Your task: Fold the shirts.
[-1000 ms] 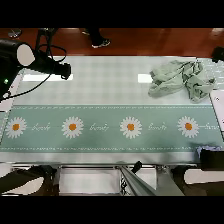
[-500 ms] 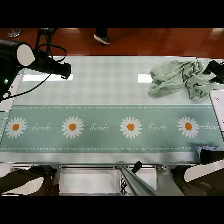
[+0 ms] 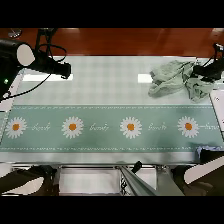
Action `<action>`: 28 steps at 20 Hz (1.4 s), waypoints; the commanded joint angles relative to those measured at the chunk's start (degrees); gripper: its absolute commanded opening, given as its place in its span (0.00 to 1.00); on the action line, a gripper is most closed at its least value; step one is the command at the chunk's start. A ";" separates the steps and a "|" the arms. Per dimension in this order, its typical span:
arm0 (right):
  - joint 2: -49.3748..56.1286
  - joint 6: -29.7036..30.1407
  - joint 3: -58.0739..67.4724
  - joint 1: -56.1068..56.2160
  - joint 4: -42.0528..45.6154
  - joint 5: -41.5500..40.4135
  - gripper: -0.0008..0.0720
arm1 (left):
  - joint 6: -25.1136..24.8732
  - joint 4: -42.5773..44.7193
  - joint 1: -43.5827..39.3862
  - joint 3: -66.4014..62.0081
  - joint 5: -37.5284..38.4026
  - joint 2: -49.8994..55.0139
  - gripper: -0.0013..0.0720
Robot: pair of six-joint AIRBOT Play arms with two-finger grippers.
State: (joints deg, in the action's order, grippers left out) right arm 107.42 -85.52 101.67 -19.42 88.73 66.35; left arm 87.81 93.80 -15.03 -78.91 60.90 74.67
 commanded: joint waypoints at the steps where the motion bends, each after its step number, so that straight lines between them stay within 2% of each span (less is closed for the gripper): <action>1: 2.47 -2.14 0.04 2.82 17.20 -0.59 0.86 | -0.02 -0.04 0.00 -0.04 1.01 0.02 0.93; 3: 4.13 -4.46 0.04 2.86 17.90 -1.55 0.84 | -0.02 -0.04 0.00 -0.04 2.29 0.04 0.93; 4: 4.85 -5.03 0.04 2.86 17.35 -1.75 0.79 | -0.02 -0.04 0.00 -0.04 2.78 0.04 0.93; 5: 5.35 -4.98 0.04 2.86 16.26 -1.88 0.60 | -0.02 -0.04 0.00 -0.04 2.80 0.04 0.93; 6: 5.53 -4.94 0.04 2.86 15.17 -1.88 0.29 | -0.02 -0.04 0.00 -0.04 2.78 0.04 0.93; 7: 5.33 -5.18 0.04 2.86 15.10 -2.08 0.02 | -0.02 -0.04 0.00 -0.07 2.78 0.02 0.93; 8: 4.74 -5.35 0.04 2.86 14.95 -2.62 0.03 | -0.02 -0.26 0.00 -0.09 2.80 -0.13 0.91; 10: 1.29 -5.33 0.07 2.86 13.60 -4.22 0.03 | -0.04 -1.03 0.00 -0.55 2.80 -1.05 0.52; 11: -1.66 -5.31 0.07 2.86 11.87 -5.40 0.03 | -0.04 -1.53 0.00 -1.62 2.75 -1.60 0.50; 14: -14.86 -4.52 0.04 2.93 -1.81 -11.63 0.03 | -0.07 -3.23 -0.02 -8.50 2.80 -3.43 0.50; 16: -25.18 0.66 0.07 4.00 -13.64 -18.62 0.03 | -0.04 -6.21 0.00 -15.19 3.04 -5.33 0.50; 18: -35.23 4.79 0.04 6.47 -18.10 -23.58 0.03 | -0.07 -9.42 0.00 -22.84 4.48 -7.91 0.50; 21: -49.22 4.76 0.04 10.10 -18.12 -26.58 0.03 | -0.07 -10.51 0.00 -33.83 7.32 -13.00 0.50; 24: -58.69 4.59 0.04 10.47 -16.92 -24.44 0.03 | -0.02 -10.45 0.00 -39.36 7.72 -19.91 0.50; 28: -64.52 0.61 0.04 10.47 -5.66 -17.22 0.03 | 2.78 -8.44 0.02 -39.34 14.10 -26.53 0.50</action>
State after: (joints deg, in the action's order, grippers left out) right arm 48.07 -82.67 101.73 -9.28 76.55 44.77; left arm 88.77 84.16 -15.03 -116.55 70.00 52.51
